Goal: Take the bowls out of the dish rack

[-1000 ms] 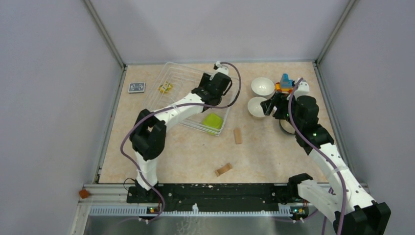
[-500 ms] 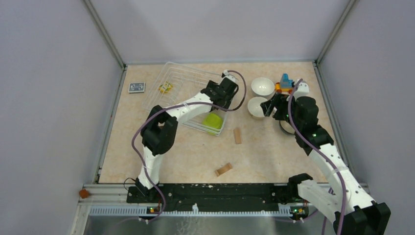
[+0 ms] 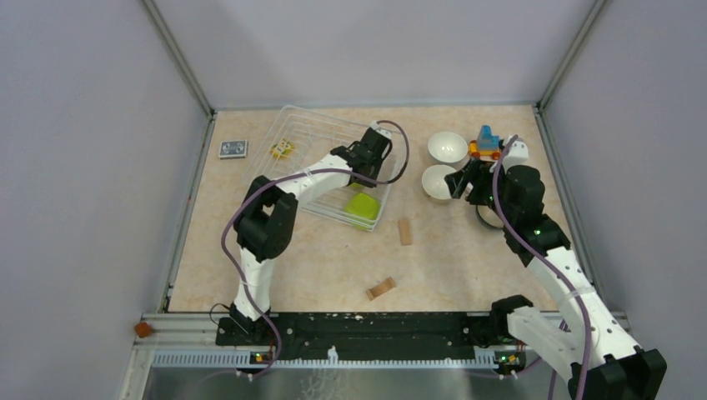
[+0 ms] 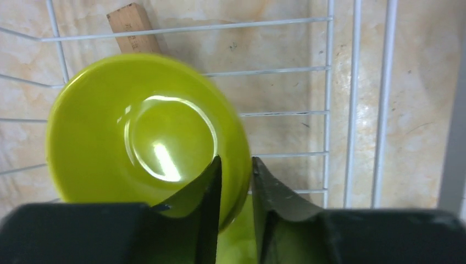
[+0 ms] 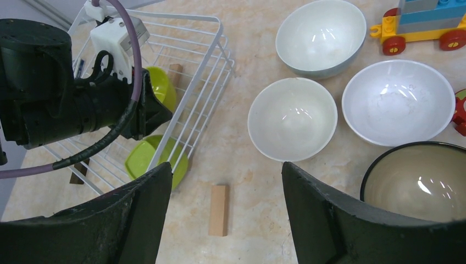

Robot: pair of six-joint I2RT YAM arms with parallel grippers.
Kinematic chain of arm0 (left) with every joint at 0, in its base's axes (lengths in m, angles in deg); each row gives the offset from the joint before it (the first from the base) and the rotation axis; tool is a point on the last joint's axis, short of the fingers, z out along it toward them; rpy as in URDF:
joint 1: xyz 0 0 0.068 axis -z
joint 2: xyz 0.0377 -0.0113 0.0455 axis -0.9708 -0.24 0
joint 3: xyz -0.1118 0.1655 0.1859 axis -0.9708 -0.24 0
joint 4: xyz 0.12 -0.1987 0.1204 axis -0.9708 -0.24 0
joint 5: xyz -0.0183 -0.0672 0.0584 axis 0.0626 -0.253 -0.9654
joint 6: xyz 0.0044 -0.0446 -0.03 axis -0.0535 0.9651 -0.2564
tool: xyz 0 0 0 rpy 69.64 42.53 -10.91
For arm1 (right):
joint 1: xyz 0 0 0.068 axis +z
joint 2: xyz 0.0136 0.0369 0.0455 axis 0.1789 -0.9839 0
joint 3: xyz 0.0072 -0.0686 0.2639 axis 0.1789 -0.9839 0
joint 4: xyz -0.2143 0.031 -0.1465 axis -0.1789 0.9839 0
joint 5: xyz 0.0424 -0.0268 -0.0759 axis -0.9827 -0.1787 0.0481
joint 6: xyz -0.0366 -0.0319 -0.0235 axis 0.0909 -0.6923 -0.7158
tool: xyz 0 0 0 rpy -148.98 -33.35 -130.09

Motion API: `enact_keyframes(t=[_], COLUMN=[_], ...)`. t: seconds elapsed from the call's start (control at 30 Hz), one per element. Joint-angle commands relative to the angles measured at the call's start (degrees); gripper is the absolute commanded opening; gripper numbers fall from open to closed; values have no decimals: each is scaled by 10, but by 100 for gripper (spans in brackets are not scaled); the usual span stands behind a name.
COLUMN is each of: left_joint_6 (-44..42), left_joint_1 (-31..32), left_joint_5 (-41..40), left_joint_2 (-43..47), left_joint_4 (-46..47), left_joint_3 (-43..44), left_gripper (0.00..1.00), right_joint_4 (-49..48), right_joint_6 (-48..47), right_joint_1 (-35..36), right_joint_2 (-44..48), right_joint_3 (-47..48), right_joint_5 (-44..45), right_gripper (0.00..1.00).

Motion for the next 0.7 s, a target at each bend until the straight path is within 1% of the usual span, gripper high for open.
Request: enact_keyframes(t=[0.0, 0.03, 0.07, 0.13, 0.33, 0.53, 0.67], left_joint_6=[2, 1, 0, -1, 5, 1, 11], left_joint_1=[1, 0, 0, 0, 0, 0, 0], left_joint_5=[20, 20, 21, 23, -6, -41, -107], left_joint_2=[42, 42, 44, 47, 87, 165, 216], left_joint_4=[23, 21, 21, 20, 21, 54, 66], left_joint_3=[-1, -1, -1, -1, -9, -59, -91], left_gripper=[22, 14, 8, 1, 0, 0, 0], right_joint_4=[-14, -14, -14, -14, -17, -22, -34], right_joint_6=[-5, -5, -5, -4, -5, -5, -3], right_joint_1=[5, 5, 5, 4, 5, 5, 5], right_joint_2=[10, 10, 10, 10, 9, 8, 4], right_joint_3=[-4, -4, -4, -5, -6, -8, -15], right_joint_5=[6, 5, 6, 6, 6, 8, 4], right_gripper=[72, 72, 72, 72, 72, 72, 72])
